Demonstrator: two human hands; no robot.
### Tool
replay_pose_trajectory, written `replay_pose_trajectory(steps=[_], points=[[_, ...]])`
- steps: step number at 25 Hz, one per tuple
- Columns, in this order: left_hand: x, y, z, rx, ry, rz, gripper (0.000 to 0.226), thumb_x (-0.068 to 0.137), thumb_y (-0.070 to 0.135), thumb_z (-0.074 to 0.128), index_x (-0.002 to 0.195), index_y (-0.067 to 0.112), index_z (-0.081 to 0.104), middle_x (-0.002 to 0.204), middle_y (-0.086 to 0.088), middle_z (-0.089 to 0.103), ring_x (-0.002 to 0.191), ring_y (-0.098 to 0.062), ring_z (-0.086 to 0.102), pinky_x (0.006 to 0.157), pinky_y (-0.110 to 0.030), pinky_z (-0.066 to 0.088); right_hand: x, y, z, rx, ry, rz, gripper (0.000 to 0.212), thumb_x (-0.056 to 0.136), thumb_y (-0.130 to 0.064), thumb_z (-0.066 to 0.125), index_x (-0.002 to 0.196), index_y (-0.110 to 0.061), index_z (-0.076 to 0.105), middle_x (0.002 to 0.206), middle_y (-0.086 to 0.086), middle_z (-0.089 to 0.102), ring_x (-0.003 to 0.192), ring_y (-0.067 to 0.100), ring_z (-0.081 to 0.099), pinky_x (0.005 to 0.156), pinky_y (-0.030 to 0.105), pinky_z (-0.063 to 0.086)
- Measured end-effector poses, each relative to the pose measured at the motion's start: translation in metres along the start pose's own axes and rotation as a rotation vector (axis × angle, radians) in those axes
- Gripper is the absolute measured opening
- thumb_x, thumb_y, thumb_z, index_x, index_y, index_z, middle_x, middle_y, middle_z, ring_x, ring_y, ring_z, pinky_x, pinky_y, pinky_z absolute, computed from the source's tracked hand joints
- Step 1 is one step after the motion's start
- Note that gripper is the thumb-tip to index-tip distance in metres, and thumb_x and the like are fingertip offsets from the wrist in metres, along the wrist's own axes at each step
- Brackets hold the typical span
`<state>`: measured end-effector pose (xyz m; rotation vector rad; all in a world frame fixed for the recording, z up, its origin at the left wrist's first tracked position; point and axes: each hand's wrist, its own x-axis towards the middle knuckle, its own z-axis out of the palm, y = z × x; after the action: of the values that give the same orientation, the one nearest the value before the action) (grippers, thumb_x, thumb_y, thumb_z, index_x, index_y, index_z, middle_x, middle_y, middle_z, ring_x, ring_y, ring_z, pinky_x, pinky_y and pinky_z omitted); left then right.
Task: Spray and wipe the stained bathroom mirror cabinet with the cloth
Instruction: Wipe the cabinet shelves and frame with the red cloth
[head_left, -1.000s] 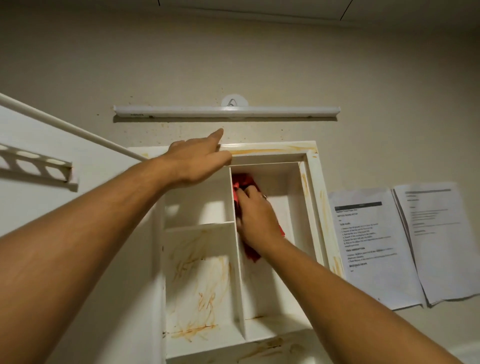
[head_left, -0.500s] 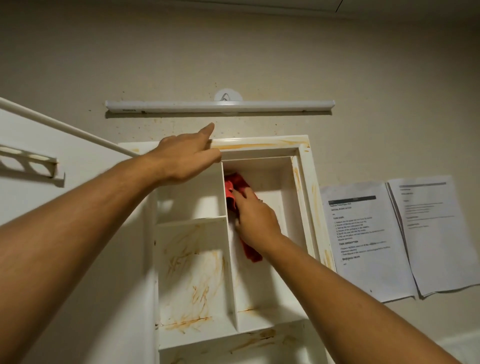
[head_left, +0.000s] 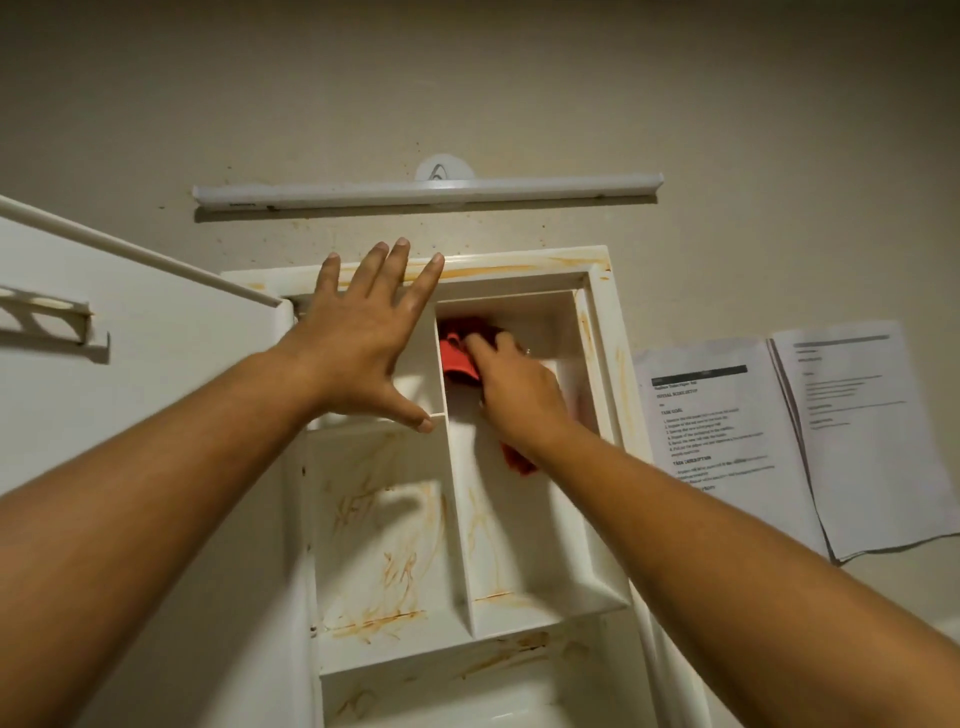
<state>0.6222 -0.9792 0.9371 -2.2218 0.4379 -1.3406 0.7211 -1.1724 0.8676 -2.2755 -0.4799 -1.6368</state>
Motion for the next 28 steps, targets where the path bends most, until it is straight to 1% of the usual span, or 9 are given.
replay_pose_trajectory(steps=[3,6,11,15,18,20,23,26,28], points=[[-0.001,0.002,0.005,0.022,0.041,-0.028,0.163,0.048,0.096,0.067,0.150,0.028,-0.041,0.167,-0.017,-0.027,0.156,-0.036,-0.020,0.123,-0.067,0.004,-0.106,-0.001,0.031,0.132,-0.174,-0.144,0.077,0.098,-0.020,0.057,0.160,-0.041,0.016,0.154,0.004,0.040,0.109,0.035,0.063,0.084,0.045,0.057],[0.000,0.005,0.004,0.051,0.046,-0.036,0.164,0.049,0.093,0.071,0.149,0.028,-0.042,0.167,-0.018,-0.027,0.156,-0.037,-0.018,0.123,-0.068,0.004,-0.108,0.027,0.016,-0.033,-0.195,-0.293,0.072,0.098,-0.019,0.060,0.156,-0.039,0.023,0.149,0.006,0.045,0.106,0.032,0.066,0.083,0.046,0.059],[0.000,0.004,0.007,0.033,0.076,-0.040,0.167,0.047,0.092,0.072,0.149,0.028,-0.042,0.168,-0.017,-0.023,0.157,-0.036,-0.015,0.123,-0.068,0.005,-0.002,0.005,-0.004,-0.140,0.012,0.104,0.052,0.101,-0.014,0.056,0.148,-0.023,0.035,0.137,0.016,0.050,0.107,0.040,0.062,0.077,0.042,0.049],[0.001,0.005,0.008,0.018,0.100,-0.045,0.166,0.047,0.092,0.072,0.149,0.030,-0.043,0.169,-0.016,-0.021,0.157,-0.036,-0.013,0.123,-0.067,0.005,-0.105,-0.018,0.035,0.036,-0.135,-0.026,0.080,0.100,-0.019,0.061,0.162,-0.031,0.013,0.154,0.009,0.040,0.119,0.035,0.060,0.090,0.048,0.060],[0.001,0.005,0.008,0.012,0.110,-0.043,0.167,0.045,0.092,0.073,0.149,0.030,-0.042,0.169,-0.016,-0.020,0.158,-0.036,-0.012,0.123,-0.067,0.005,-0.096,0.004,0.025,-0.036,-0.130,-0.162,0.073,0.100,-0.020,0.057,0.161,-0.031,0.017,0.149,0.012,0.044,0.112,0.038,0.063,0.086,0.051,0.058],[0.002,0.005,0.009,0.005,0.121,-0.038,0.168,0.044,0.093,0.073,0.150,0.030,-0.041,0.170,-0.017,-0.018,0.158,-0.036,-0.010,0.123,-0.067,0.005,-0.048,0.007,0.011,-0.096,-0.063,-0.077,0.064,0.102,-0.021,0.058,0.157,-0.026,0.025,0.145,0.015,0.047,0.111,0.038,0.063,0.086,0.050,0.057],[0.003,0.003,0.011,0.027,0.131,-0.032,0.168,0.043,0.094,0.072,0.150,0.030,-0.041,0.170,-0.017,-0.016,0.158,-0.037,-0.008,0.122,-0.068,0.008,-0.006,0.007,0.004,-0.098,0.048,0.225,0.060,0.100,-0.015,0.063,0.151,-0.020,0.033,0.138,0.015,0.049,0.111,0.040,0.064,0.084,0.045,0.056],[0.003,0.005,0.010,0.042,0.117,-0.041,0.167,0.044,0.094,0.072,0.150,0.029,-0.040,0.170,-0.018,-0.016,0.158,-0.037,-0.009,0.122,-0.069,0.008,-0.072,-0.002,0.026,0.001,0.039,0.524,0.083,0.096,-0.015,0.066,0.162,-0.020,0.016,0.146,0.014,0.044,0.113,0.036,0.064,0.086,0.043,0.058],[0.002,0.006,0.008,0.047,0.106,-0.045,0.167,0.045,0.094,0.071,0.151,0.028,-0.040,0.169,-0.019,-0.017,0.158,-0.038,-0.010,0.122,-0.069,0.009,-0.131,-0.010,0.036,-0.020,-0.063,0.571,0.091,0.097,-0.018,0.066,0.164,-0.019,0.005,0.151,0.014,0.040,0.112,0.032,0.065,0.086,0.039,0.059]])
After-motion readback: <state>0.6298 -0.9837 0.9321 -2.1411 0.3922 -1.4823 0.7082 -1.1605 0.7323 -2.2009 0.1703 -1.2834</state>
